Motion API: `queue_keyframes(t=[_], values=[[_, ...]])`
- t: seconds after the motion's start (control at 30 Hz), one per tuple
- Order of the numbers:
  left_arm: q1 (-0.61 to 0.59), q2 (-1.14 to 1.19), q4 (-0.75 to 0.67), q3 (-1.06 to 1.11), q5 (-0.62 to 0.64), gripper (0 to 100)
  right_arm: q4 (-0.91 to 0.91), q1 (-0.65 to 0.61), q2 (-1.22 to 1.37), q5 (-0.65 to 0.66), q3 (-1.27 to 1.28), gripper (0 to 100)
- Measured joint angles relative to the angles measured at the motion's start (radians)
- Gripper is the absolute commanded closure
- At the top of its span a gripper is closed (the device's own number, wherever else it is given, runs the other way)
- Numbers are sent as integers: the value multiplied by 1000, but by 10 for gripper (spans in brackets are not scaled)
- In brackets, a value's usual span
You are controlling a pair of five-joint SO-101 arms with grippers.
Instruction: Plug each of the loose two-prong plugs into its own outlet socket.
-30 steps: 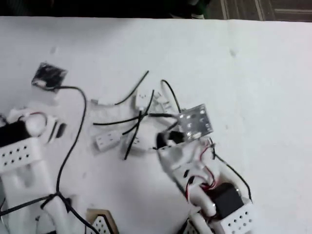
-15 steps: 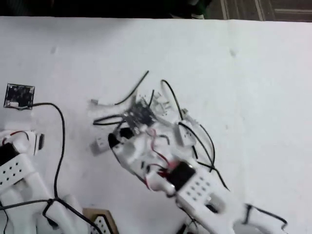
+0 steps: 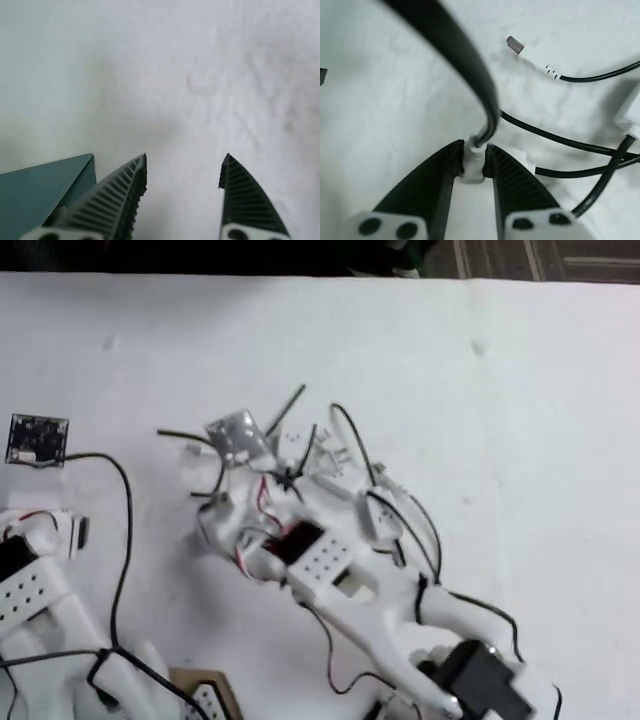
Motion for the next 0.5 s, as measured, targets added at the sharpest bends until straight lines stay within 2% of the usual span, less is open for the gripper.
queue_keyframes(t=[0.2,0.5], values=[[0,0,0,0,0,759,0,-41,117,-12,-66,981],[0,0,0,0,0,759,0,-40,176,-12,-100,981]])
